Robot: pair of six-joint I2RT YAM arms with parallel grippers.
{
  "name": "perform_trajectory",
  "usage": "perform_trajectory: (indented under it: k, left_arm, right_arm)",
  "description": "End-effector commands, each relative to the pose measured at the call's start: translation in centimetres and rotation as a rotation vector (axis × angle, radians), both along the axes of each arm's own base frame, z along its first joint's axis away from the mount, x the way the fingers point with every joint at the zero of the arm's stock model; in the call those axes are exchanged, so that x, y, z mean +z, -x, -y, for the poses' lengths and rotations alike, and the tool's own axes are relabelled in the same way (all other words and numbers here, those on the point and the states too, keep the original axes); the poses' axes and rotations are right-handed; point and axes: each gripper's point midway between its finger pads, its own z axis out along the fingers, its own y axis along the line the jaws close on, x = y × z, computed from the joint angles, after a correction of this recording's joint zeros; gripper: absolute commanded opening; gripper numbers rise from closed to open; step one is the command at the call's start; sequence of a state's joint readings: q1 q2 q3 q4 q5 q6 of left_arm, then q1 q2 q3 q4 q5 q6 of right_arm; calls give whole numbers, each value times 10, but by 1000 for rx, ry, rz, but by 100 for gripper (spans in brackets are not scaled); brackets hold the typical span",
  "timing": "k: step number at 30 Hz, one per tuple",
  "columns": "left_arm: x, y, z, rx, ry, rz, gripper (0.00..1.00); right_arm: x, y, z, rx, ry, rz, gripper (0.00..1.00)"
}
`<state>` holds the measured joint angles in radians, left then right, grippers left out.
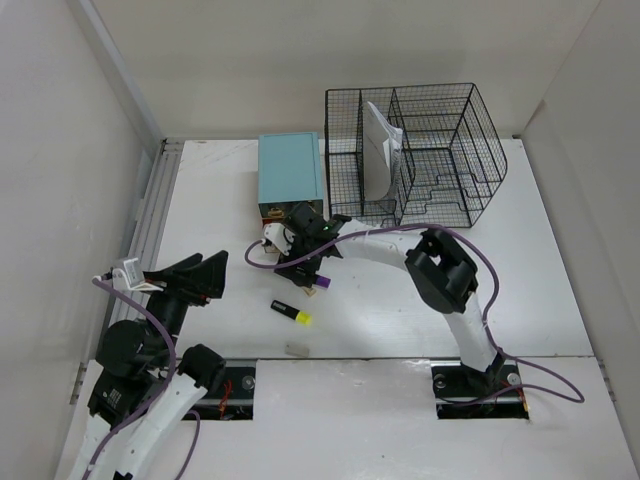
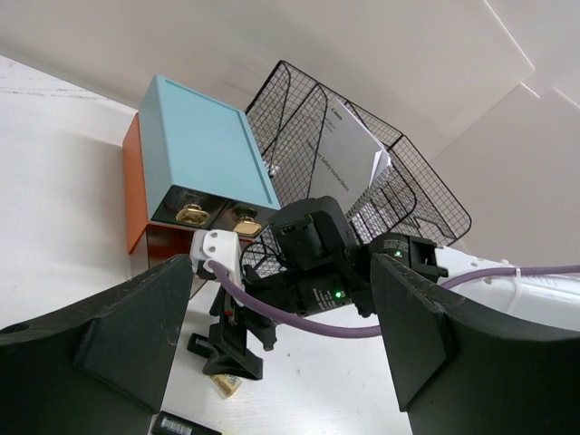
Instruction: Organize the desk
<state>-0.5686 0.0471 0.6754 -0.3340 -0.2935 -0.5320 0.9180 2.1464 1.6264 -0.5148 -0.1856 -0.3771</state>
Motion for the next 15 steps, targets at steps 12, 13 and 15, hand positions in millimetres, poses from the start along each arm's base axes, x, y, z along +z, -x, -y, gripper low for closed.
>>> perform_trajectory:
  k: [12,13,15]
  left_arm:
    - [10,3,-4,10,20,44,77]
    - [10,3,-4,10,20,44,77]
    - [10,3,-4,10,20,44,77]
  right_arm:
    - [0,-7,-7,-39,11,21,70]
    - [-1,-4,-6,-34,15,8,65]
    - [1,4,-7,-19,16,-2,63]
